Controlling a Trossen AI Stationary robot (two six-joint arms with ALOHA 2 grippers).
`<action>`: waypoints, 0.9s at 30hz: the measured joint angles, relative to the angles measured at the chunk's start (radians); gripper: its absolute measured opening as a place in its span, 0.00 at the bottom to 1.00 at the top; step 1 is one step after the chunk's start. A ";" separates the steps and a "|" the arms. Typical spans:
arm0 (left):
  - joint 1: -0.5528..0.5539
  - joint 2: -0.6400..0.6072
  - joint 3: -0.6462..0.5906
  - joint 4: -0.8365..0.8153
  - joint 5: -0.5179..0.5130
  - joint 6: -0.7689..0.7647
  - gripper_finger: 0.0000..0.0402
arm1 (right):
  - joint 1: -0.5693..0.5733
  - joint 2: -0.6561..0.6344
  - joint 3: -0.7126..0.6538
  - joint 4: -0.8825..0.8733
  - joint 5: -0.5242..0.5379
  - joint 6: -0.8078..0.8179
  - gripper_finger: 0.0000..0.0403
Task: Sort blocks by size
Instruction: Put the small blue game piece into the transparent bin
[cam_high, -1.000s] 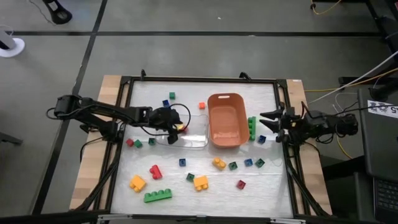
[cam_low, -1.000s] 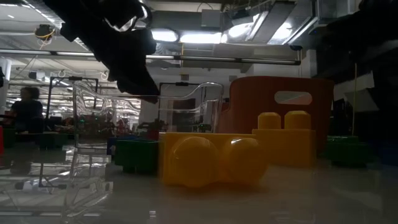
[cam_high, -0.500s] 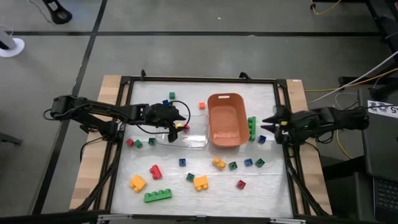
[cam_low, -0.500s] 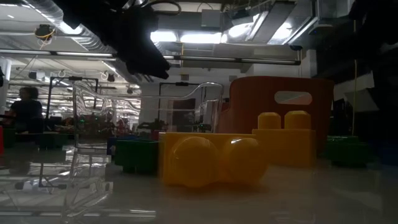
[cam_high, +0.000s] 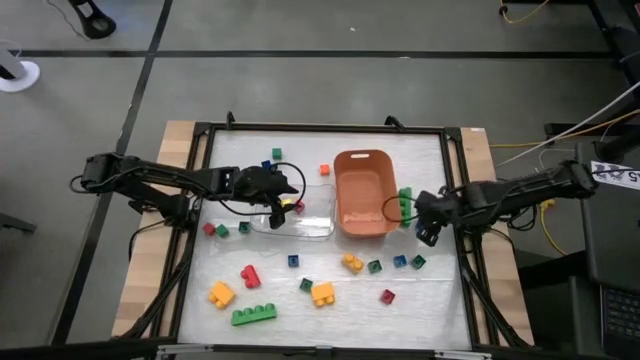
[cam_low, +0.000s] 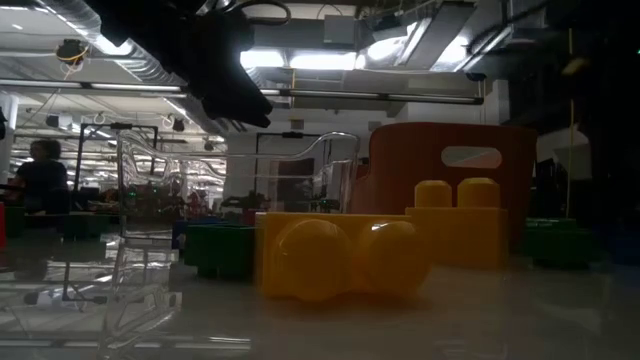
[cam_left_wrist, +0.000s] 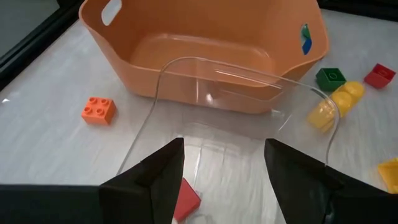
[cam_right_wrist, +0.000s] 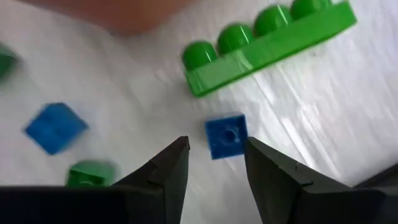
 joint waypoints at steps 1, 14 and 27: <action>0.000 0.000 0.000 -0.001 0.000 0.000 0.52 | 0.000 0.026 0.000 -0.001 0.000 0.000 0.39; 0.000 0.000 0.000 -0.003 0.000 0.000 0.52 | 0.000 0.199 0.000 -0.001 -0.018 -0.056 0.39; 0.000 0.000 0.000 -0.003 0.000 0.000 0.52 | -0.001 0.199 -0.080 0.094 0.009 -0.061 0.39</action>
